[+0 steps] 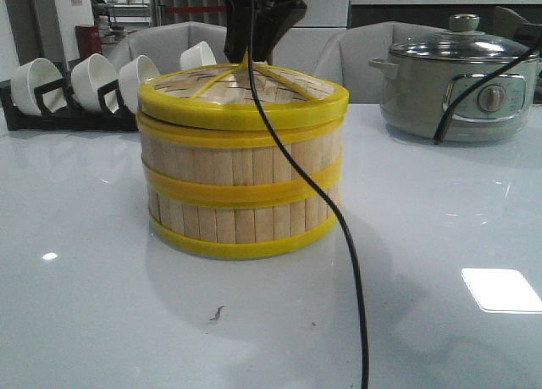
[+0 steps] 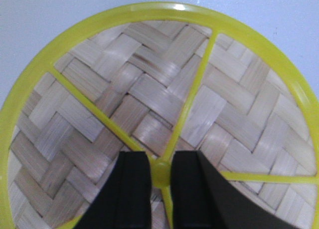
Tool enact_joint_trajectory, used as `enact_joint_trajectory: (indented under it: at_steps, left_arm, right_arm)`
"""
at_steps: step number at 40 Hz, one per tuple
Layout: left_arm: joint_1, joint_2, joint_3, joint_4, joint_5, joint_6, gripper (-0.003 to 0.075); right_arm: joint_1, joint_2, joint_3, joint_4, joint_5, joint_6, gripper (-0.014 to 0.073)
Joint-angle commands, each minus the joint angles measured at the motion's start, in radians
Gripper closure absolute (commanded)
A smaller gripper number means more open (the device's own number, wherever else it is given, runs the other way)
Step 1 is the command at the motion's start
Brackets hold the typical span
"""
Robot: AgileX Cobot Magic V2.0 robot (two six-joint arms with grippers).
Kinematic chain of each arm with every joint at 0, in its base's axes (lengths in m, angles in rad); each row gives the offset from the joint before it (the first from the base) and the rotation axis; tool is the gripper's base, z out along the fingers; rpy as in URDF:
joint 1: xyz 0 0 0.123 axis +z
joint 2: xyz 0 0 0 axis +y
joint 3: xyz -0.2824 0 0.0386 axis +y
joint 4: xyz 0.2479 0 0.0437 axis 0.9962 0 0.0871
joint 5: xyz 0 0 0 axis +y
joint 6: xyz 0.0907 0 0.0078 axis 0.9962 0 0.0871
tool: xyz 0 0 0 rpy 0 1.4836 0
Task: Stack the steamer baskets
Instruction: 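Lower the lid onto the top basket and open the right gripper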
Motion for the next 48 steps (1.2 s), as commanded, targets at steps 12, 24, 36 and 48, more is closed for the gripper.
enact_joint_trajectory:
  at_steps: [12, 24, 36, 48]
  left_arm:
    - [0.001, 0.014, -0.027, 0.002, -0.078, -0.008, 0.0618]
    - [0.001, 0.014, -0.027, 0.002, -0.078, -0.008, 0.0618]
    - [0.001, 0.014, -0.027, 0.002, -0.078, -0.008, 0.0618]
    - [0.001, 0.014, -0.027, 0.002, -0.078, -0.008, 0.0618]
  right_arm:
    - [0.003, -0.062, -0.037, 0.010, -0.053, -0.006, 0.0537]
    - [0.003, -0.062, -0.036, 0.010, -0.040, -0.006, 0.0512]
    - [0.003, -0.062, -0.036, 0.012, -0.058, -0.006, 0.0168]
    - [-0.007, -0.107, -0.035, 0.012, -0.081, -0.006, 0.0169]
